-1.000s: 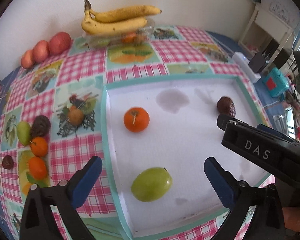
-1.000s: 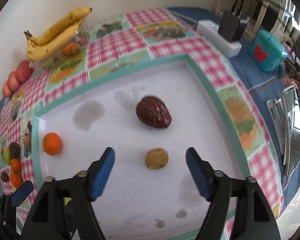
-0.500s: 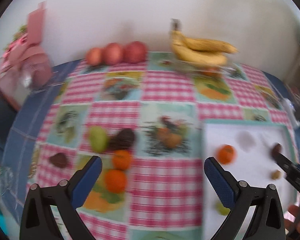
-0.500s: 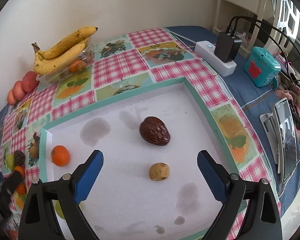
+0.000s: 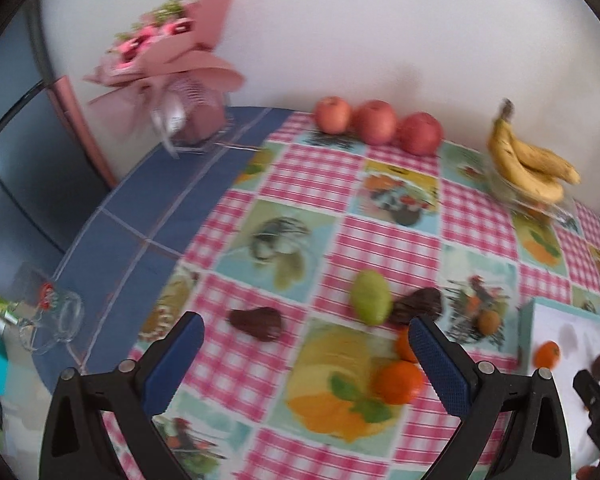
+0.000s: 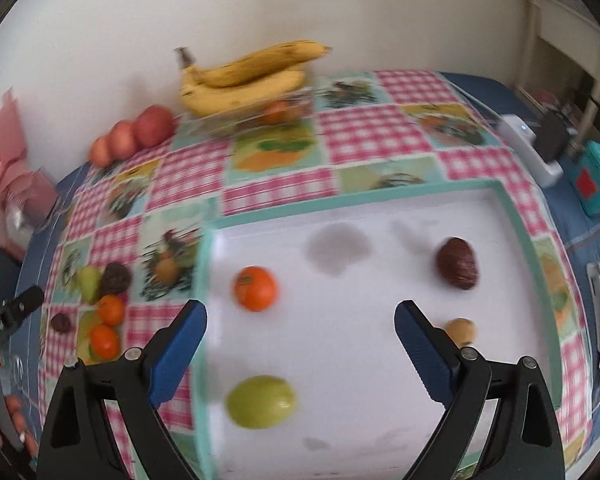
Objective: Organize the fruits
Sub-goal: 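Withdraw both open tools from the tray toward the remaining fruits, then move the left tool toward the dark brown elongated fruit while the right tool approaches the tangerines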
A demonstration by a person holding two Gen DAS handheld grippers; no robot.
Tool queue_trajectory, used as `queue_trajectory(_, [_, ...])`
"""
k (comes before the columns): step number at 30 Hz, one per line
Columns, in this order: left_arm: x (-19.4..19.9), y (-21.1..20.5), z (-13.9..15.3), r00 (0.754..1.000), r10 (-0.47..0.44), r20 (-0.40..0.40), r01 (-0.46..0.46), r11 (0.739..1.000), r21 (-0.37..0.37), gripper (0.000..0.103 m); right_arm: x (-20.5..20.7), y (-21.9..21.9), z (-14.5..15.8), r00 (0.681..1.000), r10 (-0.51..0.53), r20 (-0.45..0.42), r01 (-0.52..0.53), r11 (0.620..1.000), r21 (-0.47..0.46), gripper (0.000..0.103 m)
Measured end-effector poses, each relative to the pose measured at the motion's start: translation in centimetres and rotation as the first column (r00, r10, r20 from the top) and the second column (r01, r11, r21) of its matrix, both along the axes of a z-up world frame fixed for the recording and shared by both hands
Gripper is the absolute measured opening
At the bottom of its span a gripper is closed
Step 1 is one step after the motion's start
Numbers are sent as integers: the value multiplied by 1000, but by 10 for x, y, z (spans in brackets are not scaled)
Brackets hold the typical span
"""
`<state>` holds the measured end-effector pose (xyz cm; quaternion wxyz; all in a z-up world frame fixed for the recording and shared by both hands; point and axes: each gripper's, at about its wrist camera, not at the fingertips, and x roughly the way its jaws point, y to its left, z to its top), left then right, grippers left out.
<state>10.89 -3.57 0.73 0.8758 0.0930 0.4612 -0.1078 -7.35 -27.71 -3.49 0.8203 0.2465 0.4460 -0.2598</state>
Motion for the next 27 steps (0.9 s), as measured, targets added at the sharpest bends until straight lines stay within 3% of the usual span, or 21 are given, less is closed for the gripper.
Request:
queue_trajectory(13, [23, 69, 10, 988, 155, 9, -153, 982, -110, 103, 47, 52, 2, 989, 143, -35, -143, 990, -9, 95])
queue_trajectory(27, [44, 84, -14, 987, 139, -83, -148, 983, -109, 103, 87, 96, 6, 976, 218, 18, -218, 976, 14, 95])
